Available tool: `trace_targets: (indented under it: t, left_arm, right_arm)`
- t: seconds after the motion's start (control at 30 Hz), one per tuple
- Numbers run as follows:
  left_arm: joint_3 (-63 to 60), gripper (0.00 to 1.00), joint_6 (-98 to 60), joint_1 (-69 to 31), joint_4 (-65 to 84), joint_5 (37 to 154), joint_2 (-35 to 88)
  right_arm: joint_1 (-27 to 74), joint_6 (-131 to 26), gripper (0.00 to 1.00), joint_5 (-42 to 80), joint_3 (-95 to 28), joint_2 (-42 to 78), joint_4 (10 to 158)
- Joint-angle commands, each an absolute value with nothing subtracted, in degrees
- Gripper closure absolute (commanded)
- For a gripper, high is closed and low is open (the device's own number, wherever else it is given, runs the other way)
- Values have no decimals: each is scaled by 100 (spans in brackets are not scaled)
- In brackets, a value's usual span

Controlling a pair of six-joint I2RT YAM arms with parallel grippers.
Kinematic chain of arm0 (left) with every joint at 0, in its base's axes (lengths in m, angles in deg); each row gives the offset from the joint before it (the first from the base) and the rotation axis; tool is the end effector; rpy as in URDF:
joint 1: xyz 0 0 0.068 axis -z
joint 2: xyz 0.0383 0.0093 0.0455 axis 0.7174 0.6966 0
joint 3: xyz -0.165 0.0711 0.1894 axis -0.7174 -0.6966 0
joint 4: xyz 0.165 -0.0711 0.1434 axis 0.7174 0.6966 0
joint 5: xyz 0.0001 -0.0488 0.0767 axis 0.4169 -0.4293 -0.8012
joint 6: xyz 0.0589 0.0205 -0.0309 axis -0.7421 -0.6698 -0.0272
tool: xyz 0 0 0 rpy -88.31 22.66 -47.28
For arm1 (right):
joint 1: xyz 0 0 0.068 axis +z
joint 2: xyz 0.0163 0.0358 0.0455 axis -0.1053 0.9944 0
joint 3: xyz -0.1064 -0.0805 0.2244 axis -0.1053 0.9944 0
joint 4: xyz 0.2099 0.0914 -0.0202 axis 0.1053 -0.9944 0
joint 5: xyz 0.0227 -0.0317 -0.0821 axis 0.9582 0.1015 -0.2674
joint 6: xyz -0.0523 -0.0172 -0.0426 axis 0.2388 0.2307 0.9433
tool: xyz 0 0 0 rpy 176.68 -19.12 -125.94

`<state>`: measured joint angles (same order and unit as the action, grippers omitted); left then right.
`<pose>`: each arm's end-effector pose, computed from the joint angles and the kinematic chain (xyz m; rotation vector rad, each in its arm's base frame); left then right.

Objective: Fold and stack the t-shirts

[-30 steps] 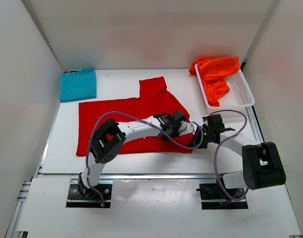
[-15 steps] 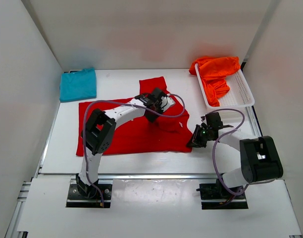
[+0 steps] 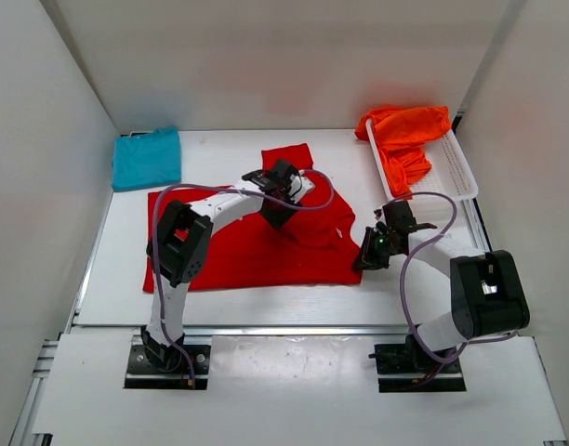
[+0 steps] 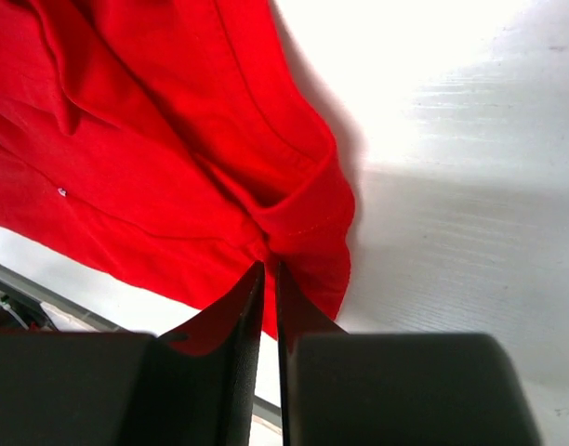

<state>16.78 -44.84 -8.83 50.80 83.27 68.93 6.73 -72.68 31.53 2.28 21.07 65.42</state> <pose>0.3257 -0.2404 0.1740 1.1579 2.4617 -0.0172 0.2332 0.0724 0.1450 0.2241 2.7382 0.6689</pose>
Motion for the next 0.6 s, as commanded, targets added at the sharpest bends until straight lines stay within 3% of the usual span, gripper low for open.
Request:
trace_targets:
  t: [0.0,0.3,0.57]
  left_arm:
    - [1855,41,-4861,-709,5082,8264,6584]
    - [1521,39,-6066,-32,5030,8809,6328]
    - [1398,38,-6443,144,4836,8416,6530]
  right_arm:
    - [731,-7151,86,3060,44,2093,6263]
    - [731,-7265,83,3200,228,1962,6385]
    - [652,-7274,82,3226,255,1970,6430]
